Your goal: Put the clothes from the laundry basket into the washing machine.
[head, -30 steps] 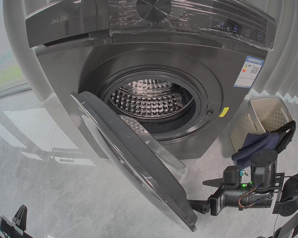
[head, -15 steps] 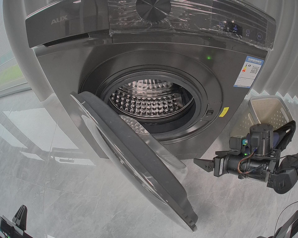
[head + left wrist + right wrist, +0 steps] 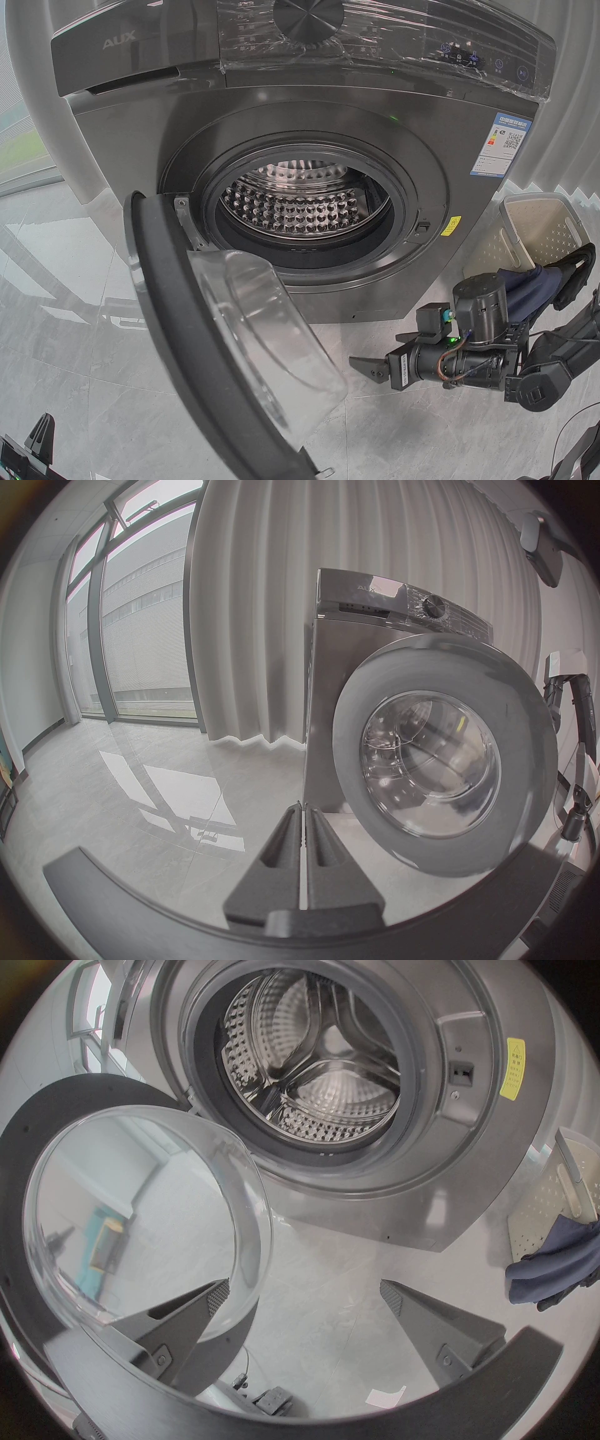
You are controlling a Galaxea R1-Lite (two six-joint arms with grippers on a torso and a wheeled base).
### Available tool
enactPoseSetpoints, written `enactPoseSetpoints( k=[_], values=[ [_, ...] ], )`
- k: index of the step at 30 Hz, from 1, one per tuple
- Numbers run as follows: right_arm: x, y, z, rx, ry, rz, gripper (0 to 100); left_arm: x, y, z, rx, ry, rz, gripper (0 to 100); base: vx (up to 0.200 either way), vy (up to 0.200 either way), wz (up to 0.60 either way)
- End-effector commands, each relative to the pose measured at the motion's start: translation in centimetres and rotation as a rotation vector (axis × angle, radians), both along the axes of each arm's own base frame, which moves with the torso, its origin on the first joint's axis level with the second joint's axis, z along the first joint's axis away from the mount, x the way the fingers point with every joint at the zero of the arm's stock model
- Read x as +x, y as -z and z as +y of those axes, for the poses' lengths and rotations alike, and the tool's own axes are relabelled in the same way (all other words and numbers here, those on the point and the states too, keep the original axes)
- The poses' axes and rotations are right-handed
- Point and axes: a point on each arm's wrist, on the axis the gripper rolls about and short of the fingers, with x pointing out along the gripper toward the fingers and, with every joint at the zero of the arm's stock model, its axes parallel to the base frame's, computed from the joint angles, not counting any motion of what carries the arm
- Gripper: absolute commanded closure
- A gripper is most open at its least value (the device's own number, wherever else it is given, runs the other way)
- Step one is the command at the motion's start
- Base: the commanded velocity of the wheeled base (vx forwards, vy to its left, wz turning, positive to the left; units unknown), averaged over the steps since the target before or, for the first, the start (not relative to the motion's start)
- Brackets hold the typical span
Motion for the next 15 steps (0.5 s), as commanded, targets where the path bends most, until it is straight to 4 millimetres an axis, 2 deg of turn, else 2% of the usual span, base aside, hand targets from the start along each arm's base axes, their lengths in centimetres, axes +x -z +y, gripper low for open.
enactPoseSetpoints(
  k=[1, 2, 7, 15],
  values=[
    [-1.2, 0.0, 0.5, -0.001, -0.028, -0.009, 0, 0.0, 0.5, 0.0, -0.001, 0.000, 0.004, 100, 0.000, 0.000, 0.00],
    [-1.1, 0.0, 0.5, 0.004, -0.022, -0.016, 0, 0.0, 0.5, 0.0, -0.001, 0.000, 0.004, 100, 0.000, 0.000, 0.00],
    [-0.4, -0.4, 0.6, 0.037, -0.004, -0.065, 0, 0.0, 0.5, 0.0, 0.001, 0.000, 0.004, 100, -0.200, 0.000, 0.00],
    [1.7, 1.7, 2.5, 0.035, 0.002, -0.080, 0, 0.0, 0.5, 0.0, 0.001, 0.000, 0.004, 100, -0.200, 0.000, 0.00]
  ],
)
